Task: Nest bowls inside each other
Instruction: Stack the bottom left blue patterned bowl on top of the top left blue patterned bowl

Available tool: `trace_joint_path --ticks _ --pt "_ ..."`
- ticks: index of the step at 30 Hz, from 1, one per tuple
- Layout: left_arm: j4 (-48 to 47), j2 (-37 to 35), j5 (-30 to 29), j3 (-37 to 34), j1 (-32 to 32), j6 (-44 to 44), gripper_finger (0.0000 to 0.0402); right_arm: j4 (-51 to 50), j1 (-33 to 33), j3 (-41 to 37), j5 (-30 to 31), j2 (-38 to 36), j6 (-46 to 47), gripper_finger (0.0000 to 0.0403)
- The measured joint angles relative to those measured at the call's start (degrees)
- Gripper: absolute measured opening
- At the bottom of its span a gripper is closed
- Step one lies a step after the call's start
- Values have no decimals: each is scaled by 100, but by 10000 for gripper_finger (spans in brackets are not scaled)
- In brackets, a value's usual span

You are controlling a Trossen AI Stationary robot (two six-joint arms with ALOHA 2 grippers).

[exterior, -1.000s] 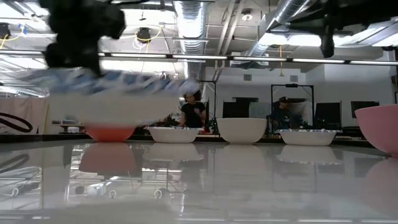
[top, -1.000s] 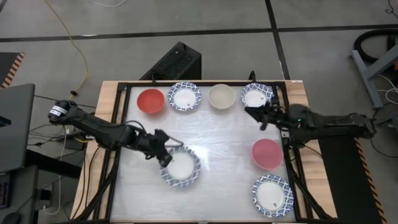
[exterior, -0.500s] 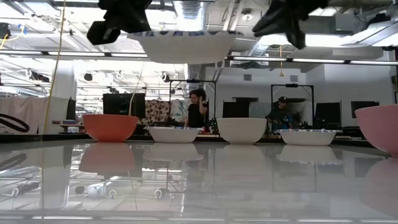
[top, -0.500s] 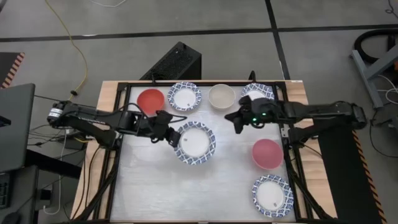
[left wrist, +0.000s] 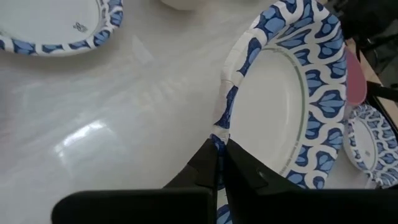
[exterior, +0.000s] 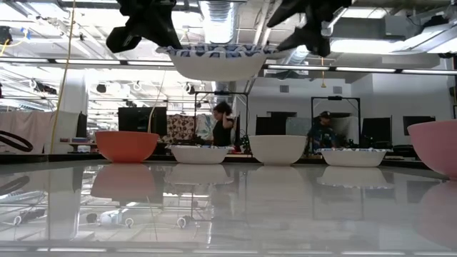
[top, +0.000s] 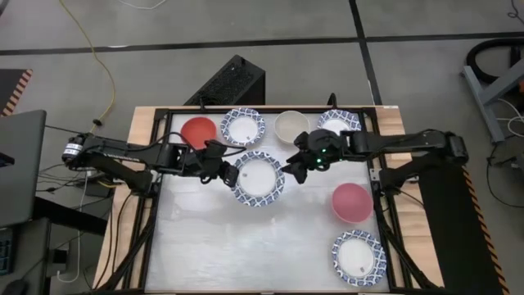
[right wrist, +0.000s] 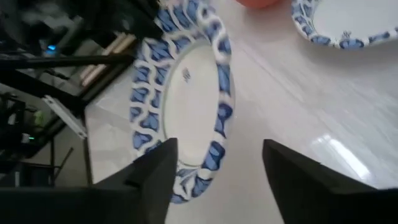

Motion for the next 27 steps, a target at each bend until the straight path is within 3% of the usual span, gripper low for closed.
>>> trace_joint_path --ticks 5,12,16,21,27 --pt "120 0 -72 0 0 53 0 236 2 -2 22 350 31 289" --pt "260 2 -90 0 0 76 0 358 6 -2 46 621 51 278" --pt "260 2 -90 0 0 72 0 353 15 -4 88 597 98 208" --pt "283 2 -112 0 0 61 3 310 -45 -4 113 571 107 37" --pt "502 2 -192 0 0 379 35 313 -83 -7 117 571 142 11"
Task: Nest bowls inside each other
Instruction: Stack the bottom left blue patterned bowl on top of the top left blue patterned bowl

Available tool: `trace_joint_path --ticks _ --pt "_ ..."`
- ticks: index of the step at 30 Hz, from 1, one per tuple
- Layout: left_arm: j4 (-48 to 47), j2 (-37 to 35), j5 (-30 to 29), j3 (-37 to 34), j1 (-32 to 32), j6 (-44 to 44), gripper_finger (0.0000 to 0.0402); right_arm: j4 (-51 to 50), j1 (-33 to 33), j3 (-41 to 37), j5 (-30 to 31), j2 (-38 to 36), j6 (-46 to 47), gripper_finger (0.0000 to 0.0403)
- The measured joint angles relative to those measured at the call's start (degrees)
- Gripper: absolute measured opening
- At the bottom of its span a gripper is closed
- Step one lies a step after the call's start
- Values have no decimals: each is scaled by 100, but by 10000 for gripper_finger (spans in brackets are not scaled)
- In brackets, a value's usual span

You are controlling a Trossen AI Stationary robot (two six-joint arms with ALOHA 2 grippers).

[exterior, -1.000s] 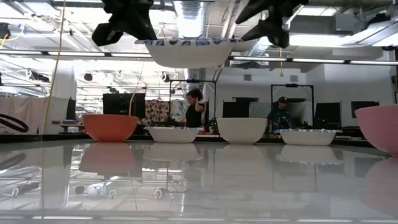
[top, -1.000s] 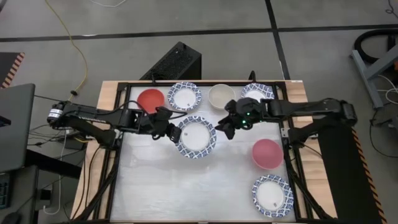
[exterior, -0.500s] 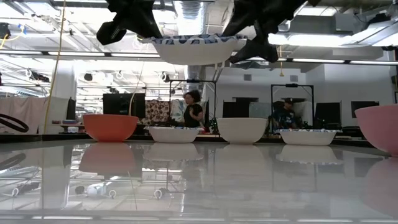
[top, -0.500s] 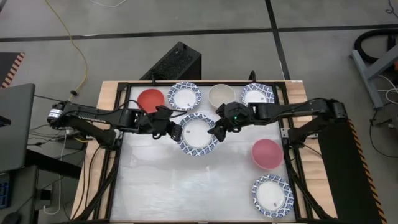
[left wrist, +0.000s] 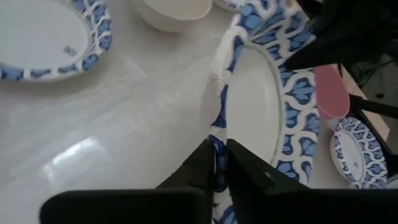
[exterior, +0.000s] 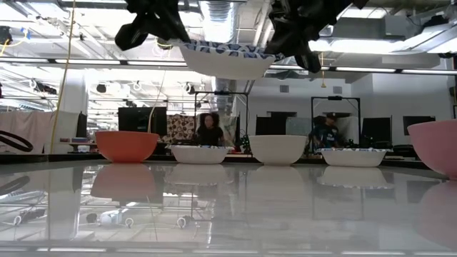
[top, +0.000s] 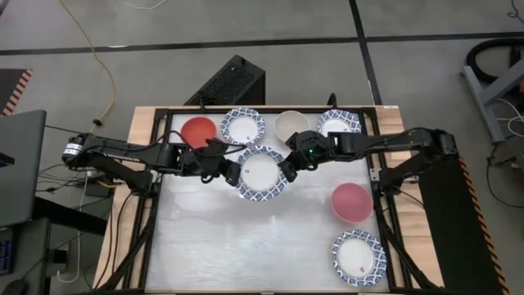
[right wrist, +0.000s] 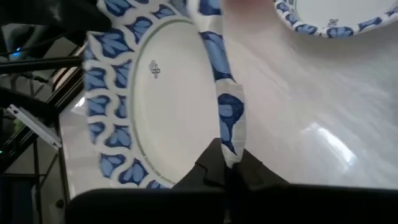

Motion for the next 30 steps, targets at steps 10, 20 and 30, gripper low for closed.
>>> trace_joint_path --ticks 10,20,30 --pt "-600 -946 -114 0 379 533 162 238 -575 0 -290 -24 127 4" --pt "-1130 -1862 -455 0 573 521 202 1284 -1898 570 -838 830 411 3" --pt "-1427 -1930 -538 0 579 620 202 368 -2625 2679 -1915 2849 200 3"
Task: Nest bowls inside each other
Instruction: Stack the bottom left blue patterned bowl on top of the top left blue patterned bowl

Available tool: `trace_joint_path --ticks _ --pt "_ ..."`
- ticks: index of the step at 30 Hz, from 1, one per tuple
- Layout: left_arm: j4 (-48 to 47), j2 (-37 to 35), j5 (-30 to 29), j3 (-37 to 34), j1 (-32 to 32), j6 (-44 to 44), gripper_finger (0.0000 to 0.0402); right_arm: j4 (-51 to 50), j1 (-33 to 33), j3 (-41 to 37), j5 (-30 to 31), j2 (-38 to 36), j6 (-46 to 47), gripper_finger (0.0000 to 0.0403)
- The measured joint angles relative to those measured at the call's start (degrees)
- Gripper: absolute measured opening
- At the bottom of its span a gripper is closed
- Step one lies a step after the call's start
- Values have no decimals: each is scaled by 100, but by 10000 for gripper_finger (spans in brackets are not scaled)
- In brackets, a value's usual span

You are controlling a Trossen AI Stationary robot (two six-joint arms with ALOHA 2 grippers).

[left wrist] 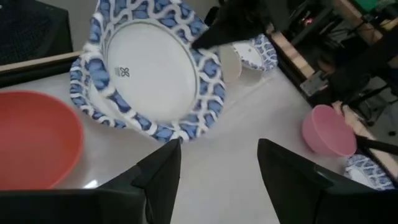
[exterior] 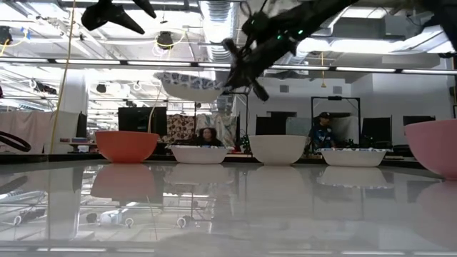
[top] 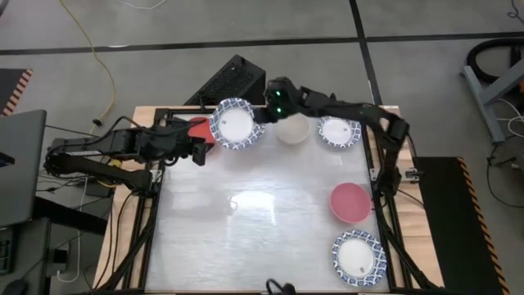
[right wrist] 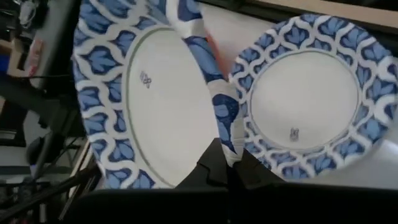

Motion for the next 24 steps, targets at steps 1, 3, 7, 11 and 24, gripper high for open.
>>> trace_joint_path --ticks 1,3,7,11,24 --pt "-23 2 -4 0 0 0 202 -108 -87 144 -134 137 -15 3" --pt "-54 0 -7 0 1 10 203 -279 -278 347 -407 436 -84 2" --pt "-63 0 -9 0 4 50 203 -337 -651 472 -846 825 -82 2" --pt "-87 0 -80 0 4 55 203 -288 -883 475 -1024 946 -163 2" --pt "-163 1 -155 0 4 -96 203 -83 -944 480 -648 949 -707 2"
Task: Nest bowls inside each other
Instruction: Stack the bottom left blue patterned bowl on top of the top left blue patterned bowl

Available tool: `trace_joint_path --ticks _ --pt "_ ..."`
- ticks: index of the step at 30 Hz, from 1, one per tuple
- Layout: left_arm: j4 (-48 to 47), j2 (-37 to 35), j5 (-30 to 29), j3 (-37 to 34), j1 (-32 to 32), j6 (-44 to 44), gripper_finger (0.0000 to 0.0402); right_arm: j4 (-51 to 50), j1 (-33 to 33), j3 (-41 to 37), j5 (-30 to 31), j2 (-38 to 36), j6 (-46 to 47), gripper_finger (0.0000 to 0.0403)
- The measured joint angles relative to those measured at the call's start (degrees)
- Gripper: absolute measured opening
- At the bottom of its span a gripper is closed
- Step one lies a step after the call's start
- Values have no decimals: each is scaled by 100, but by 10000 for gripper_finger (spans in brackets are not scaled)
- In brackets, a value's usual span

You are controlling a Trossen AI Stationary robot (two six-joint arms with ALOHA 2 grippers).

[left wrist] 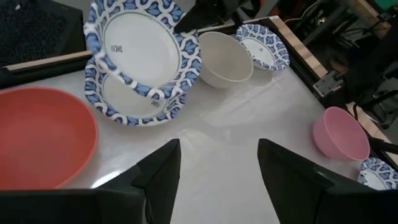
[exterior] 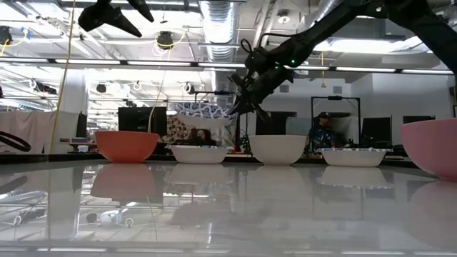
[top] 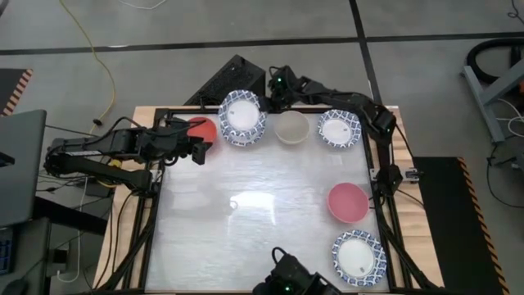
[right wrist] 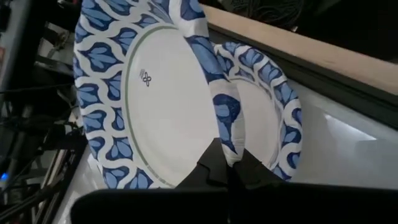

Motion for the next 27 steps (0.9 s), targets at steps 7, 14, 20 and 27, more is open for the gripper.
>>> trace_joint_path --ticks 7,14,20,27 --pt "-17 2 2 0 0 -11 203 168 31 16 9 251 -8 2" --pt "-24 2 95 0 -2 -15 203 15 240 542 -112 888 -35 2" --pt "-22 2 150 0 4 -15 203 -377 262 926 33 1056 -192 2" --pt "-22 2 131 0 11 -15 203 -1345 206 1251 431 961 -834 2"
